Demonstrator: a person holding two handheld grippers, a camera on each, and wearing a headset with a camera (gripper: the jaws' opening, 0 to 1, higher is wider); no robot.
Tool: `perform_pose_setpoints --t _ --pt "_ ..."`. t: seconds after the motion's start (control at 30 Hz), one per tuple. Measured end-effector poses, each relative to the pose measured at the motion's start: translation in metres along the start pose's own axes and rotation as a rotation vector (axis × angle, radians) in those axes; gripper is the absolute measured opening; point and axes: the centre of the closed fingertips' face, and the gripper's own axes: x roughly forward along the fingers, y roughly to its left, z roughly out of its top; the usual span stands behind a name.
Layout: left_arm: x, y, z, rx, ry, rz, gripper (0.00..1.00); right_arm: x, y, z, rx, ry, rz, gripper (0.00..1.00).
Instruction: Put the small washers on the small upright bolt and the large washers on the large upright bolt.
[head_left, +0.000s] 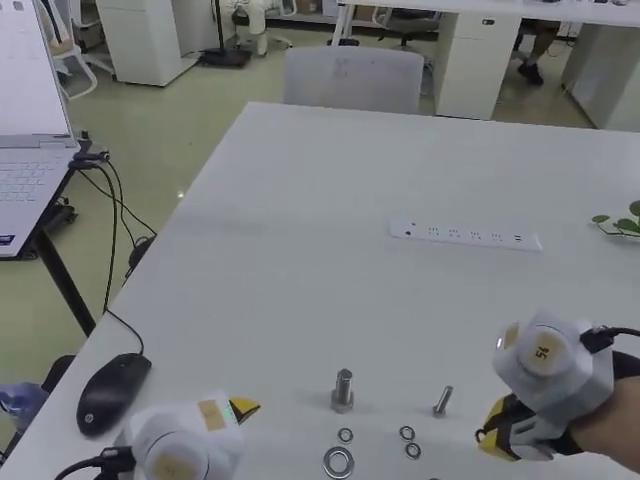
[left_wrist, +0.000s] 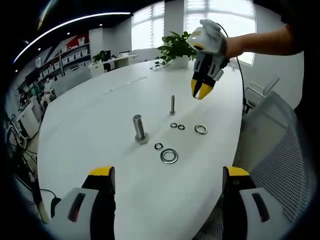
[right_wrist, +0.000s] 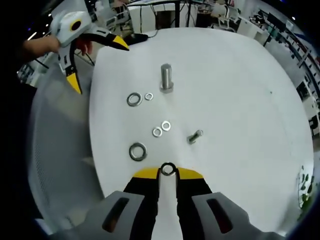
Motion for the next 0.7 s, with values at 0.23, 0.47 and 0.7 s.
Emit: perform_pose_setpoints --t 0.23,0.47,0.7 --pt "-0.001 0.002 -0.002 0.005 0.007 0.003 0.88 -0.005 -0.014 0.013 0.0 -0.014 -0.016 0.13" --pt "-0.002 0.003 -0.002 0.002 0.006 0.003 0.88 -0.005 -0.027 0.027 -0.002 -0.018 -0.028 0.13" --pt "0.0 0.003 -0.001 0.004 0.006 -0.003 0.87 -0.003 -0.035 0.037 -0.023 -0.014 -0.035 0.13"
